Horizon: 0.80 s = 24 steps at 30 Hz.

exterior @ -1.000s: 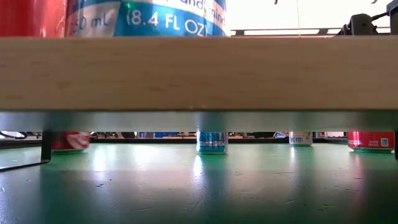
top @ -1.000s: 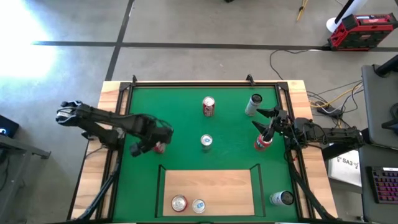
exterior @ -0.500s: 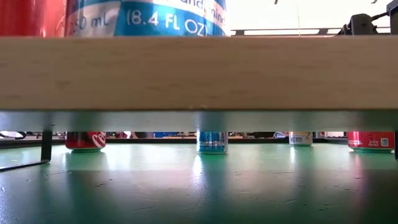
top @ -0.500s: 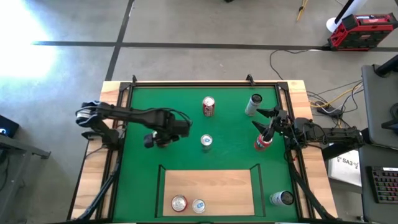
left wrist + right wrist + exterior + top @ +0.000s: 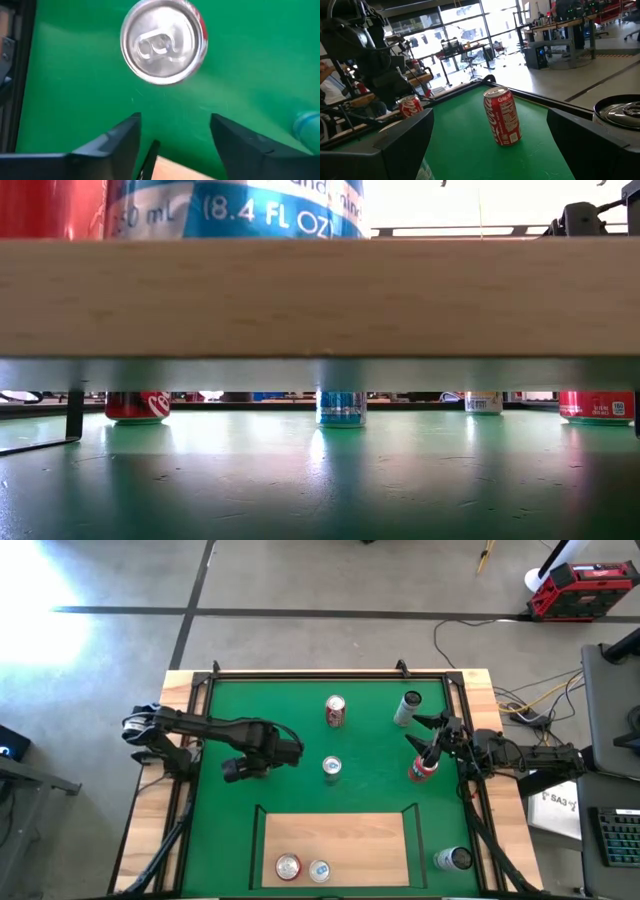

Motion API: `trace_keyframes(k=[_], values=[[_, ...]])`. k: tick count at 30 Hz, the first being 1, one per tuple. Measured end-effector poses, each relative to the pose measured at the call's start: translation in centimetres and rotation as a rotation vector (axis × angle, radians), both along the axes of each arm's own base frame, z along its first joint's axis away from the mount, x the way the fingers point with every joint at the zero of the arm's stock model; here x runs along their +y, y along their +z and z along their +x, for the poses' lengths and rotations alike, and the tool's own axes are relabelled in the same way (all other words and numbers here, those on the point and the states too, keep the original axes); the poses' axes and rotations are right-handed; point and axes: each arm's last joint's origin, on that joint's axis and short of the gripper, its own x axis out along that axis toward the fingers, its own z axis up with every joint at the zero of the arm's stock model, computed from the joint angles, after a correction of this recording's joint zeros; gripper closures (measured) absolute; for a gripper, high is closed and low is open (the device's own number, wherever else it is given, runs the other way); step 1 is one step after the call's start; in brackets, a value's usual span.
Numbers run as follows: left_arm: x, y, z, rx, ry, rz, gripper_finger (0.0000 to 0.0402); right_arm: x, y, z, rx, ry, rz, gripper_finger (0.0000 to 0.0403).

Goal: Place canned beverage on shelf
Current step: Put the bottom red soda can on the shelf

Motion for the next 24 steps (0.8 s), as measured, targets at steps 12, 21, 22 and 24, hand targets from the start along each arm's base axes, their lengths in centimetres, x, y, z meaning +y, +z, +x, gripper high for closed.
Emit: trace_keyframes(k=[12,21,22,24], values=[[0.4,0.3,-0.8,0.039,0.143,0.144,0.0021,0.0,0.0,0.0,0.0,0.0,0.0,0.0022],[0.7,0.8,-3.4,-0.005,0.237,0.154,0.0013,0.0,0.0,0.0,0.0,0.0,0.0,0.0022],[0.8,0.6,-3.7,-0.025,0.241,0.15,0.0013,0.0,0.0,0.0,0.0,0.0,0.0,0.0022],[1.1,0.1,-4.5,-0.065,0.254,0.133,0.0015,0.0,0.0,0.0,0.0,0.0,0.0,0.0022]])
